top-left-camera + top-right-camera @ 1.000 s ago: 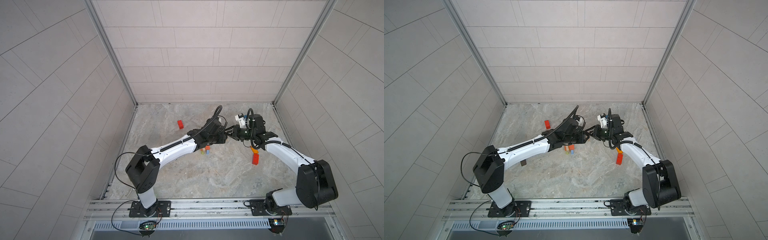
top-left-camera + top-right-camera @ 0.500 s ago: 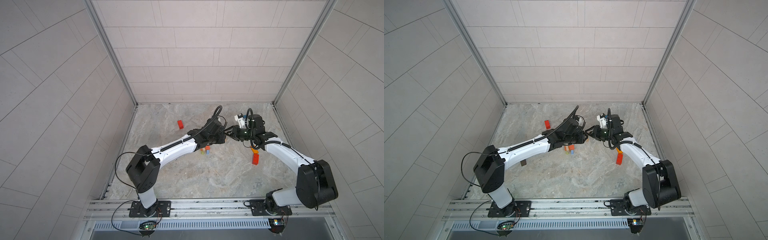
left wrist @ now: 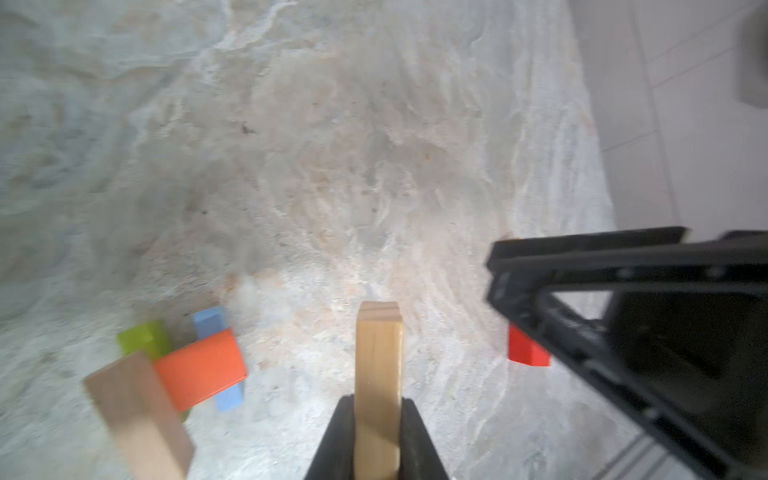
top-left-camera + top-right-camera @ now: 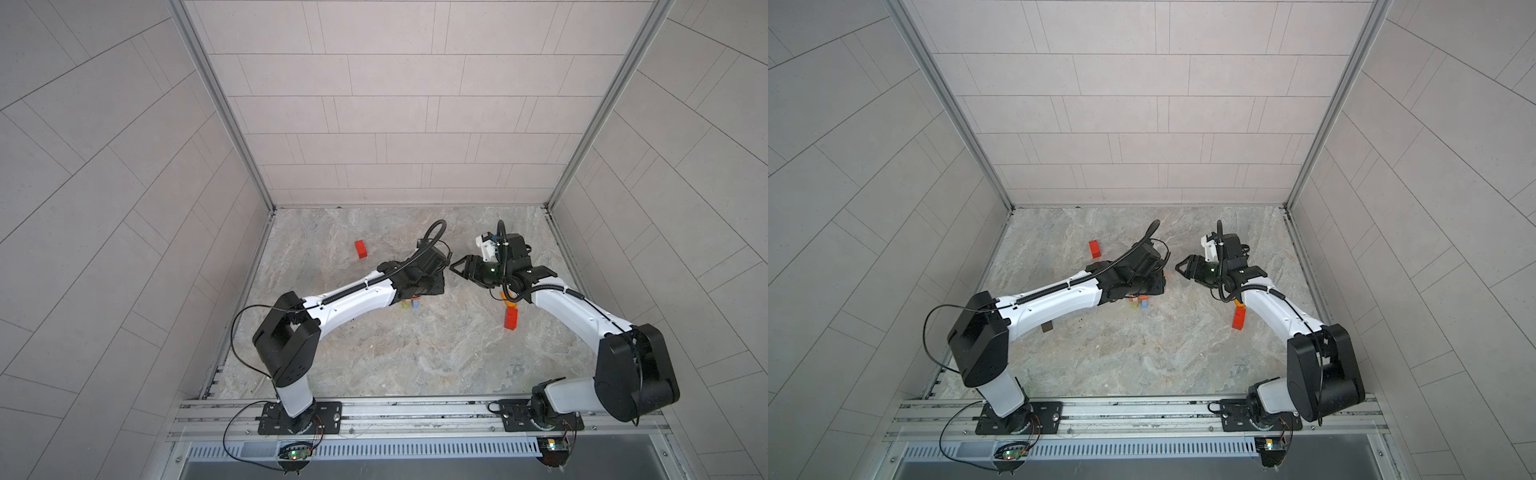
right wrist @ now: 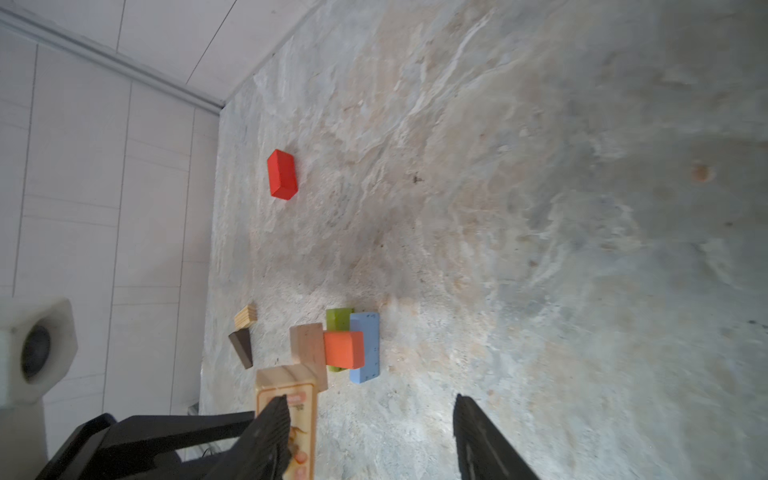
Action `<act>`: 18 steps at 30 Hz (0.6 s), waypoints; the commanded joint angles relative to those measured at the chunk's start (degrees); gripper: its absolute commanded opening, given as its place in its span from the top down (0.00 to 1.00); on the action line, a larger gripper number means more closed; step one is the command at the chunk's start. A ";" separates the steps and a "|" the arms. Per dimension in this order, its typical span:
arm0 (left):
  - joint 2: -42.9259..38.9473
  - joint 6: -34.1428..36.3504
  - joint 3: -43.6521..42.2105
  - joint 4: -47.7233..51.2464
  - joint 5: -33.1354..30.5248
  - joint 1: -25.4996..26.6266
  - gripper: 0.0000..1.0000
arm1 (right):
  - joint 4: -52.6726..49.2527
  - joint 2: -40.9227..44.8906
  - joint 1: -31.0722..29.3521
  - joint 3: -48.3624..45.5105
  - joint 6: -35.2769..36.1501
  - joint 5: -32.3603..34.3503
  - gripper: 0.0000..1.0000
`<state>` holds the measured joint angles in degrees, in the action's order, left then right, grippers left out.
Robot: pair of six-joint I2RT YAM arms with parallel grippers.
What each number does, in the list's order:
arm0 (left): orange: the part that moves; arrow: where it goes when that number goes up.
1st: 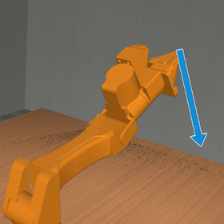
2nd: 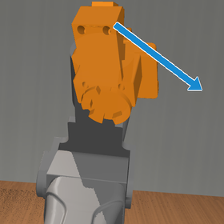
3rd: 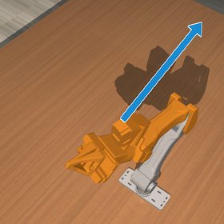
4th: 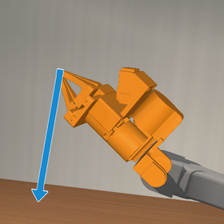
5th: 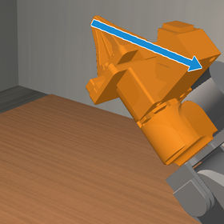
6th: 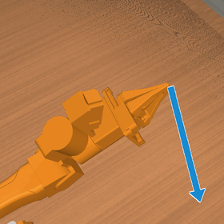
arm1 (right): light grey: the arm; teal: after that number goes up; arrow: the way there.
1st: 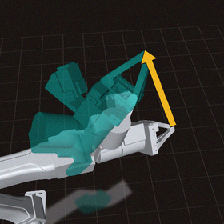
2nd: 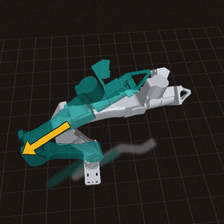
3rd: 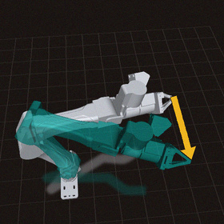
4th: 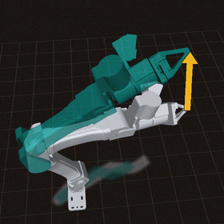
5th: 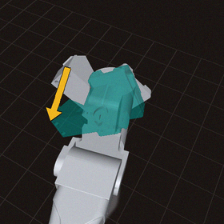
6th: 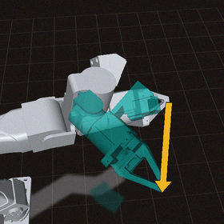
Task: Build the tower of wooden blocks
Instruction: 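Close the left gripper on the printed block and open the right gripper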
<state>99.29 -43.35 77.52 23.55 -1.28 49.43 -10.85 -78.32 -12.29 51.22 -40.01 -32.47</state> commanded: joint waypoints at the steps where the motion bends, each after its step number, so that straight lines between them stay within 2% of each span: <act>1: -0.10 -1.75 4.51 9.71 -9.16 0.65 0.90 | -2.29 2.71 0.16 -1.19 1.66 5.75 0.36; 4: 1.74 -3.01 6.30 13.44 -12.46 1.10 0.92 | -2.33 3.37 0.17 -2.12 1.86 6.52 0.36; 14: 4.54 -7.22 7.36 16.36 -19.65 2.83 0.93 | -0.48 3.93 0.19 -5.39 1.42 5.72 0.36; 18: 6.10 -7.71 8.07 17.10 -20.49 3.38 0.93 | 0.08 3.88 0.17 -6.04 1.51 5.45 0.36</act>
<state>104.42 -49.80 83.40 38.17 -18.61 52.23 -11.73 -75.75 -12.05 45.45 -38.96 -27.53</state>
